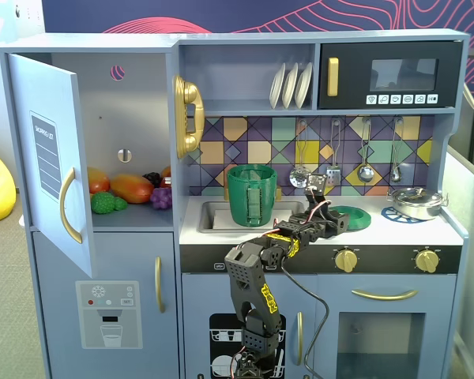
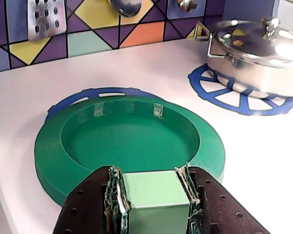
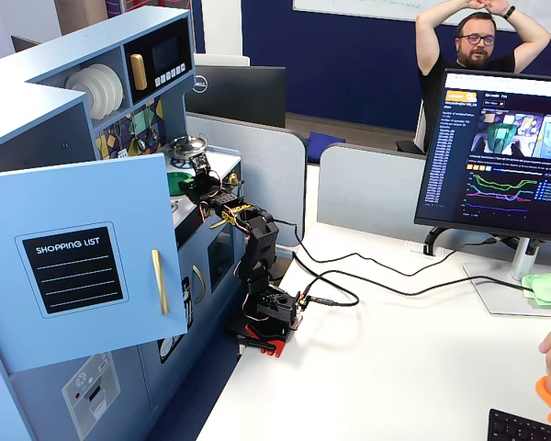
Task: Take off the lid from the green recipient and place it on the counter
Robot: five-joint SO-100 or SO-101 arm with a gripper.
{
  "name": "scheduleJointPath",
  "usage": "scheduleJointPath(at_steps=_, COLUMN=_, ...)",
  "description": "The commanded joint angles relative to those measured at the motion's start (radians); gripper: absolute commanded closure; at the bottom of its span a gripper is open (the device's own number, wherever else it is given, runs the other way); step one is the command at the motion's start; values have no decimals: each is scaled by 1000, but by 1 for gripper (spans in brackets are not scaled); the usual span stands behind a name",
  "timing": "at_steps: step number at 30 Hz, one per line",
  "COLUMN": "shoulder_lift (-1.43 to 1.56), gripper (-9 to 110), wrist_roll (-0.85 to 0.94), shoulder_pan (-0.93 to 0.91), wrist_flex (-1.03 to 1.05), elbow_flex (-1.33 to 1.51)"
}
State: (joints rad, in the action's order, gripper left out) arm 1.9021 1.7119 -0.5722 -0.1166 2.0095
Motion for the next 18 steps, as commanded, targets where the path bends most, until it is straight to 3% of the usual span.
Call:
scheduleJointPath(at_steps=1, shoulder_lift=25, gripper=85, wrist_roll=-31, shoulder_pan=15, wrist_flex=-18, elbow_flex=-15)
scheduleJointPath(at_steps=5, shoulder_lift=48, gripper=70, wrist_roll=-41, shoulder_pan=11, wrist_flex=-2, elbow_flex=-34)
scheduleJointPath(at_steps=11, shoulder_lift=183, gripper=66, wrist_roll=-32, shoulder_pan=3, wrist_flex=137, elbow_flex=-106)
scheduleJointPath(at_steps=18, shoulder_lift=506, gripper=68, wrist_roll=-49, shoulder_pan=20, wrist_flex=607, elbow_flex=-195)
